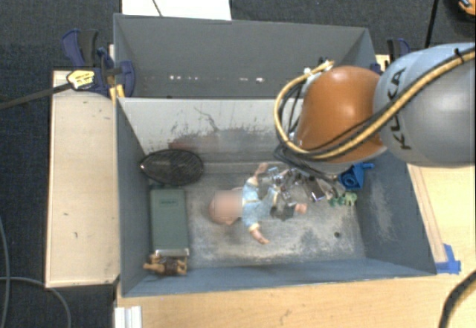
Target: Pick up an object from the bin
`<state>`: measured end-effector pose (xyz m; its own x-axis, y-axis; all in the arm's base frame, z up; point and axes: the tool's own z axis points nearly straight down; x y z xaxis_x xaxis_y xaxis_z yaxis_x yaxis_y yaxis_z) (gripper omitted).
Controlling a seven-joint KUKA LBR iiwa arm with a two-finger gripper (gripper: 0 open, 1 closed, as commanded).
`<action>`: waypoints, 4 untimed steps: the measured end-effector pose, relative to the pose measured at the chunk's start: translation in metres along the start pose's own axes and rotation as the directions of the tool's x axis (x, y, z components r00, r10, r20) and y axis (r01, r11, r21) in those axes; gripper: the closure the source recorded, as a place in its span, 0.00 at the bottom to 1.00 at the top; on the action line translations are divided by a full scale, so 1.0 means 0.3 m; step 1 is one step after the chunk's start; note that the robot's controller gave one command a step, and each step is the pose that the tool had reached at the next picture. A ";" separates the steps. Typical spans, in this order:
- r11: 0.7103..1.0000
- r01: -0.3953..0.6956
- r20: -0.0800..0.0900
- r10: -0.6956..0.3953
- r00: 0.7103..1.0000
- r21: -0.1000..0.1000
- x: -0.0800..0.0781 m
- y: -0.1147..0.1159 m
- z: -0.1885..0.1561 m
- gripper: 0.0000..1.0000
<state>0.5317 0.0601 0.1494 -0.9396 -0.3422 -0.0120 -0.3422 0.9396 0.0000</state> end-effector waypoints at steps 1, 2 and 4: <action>1.000 -0.012 -0.023 0.012 1.000 -0.003 0.019 -0.033 -0.055 1.00; 1.000 0.000 0.002 0.000 1.000 0.003 -0.034 0.024 0.011 1.00; 1.000 0.006 0.004 -0.006 1.000 0.004 -0.076 0.053 0.004 1.00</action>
Offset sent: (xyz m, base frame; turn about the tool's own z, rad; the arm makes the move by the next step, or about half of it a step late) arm 0.0072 0.0351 -0.0777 -0.0177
